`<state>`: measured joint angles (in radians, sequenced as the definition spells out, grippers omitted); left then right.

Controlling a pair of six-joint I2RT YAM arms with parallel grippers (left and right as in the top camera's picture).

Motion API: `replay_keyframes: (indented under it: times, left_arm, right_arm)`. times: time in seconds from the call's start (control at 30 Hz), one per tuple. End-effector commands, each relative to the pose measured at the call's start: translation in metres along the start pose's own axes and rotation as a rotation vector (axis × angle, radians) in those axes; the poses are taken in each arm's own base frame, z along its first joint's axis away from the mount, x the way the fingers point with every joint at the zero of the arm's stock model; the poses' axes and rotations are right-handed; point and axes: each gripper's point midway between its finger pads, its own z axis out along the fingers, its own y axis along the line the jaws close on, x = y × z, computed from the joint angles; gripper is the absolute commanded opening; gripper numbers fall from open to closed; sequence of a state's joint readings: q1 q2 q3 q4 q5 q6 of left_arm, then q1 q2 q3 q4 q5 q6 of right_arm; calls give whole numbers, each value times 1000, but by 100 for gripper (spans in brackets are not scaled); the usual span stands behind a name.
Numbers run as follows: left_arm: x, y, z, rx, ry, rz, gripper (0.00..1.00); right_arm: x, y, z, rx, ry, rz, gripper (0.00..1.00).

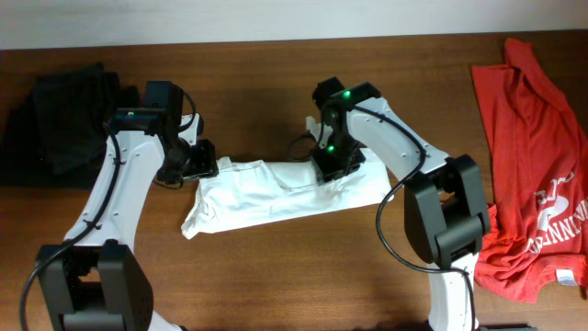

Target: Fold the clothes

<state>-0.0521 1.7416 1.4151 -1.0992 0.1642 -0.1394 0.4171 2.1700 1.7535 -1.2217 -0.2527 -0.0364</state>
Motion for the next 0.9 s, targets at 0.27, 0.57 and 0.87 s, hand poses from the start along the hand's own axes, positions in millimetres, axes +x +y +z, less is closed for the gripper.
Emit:
replay_keyframes:
  times: [0.27, 0.57, 0.87]
  left_arm:
    - [-2, 1, -4, -4, -13, -6, 63]
    - [11, 8, 29, -8, 50, 115, 79]
    - [26, 21, 96, -19, 218, 98, 79]
  right_arm:
    - [0, -4, -2, -1, -6, 30, 58]
    - [14, -35, -44, -7, 6, 138, 58]
    - [37, -66, -61, -26, 60, 255, 58]
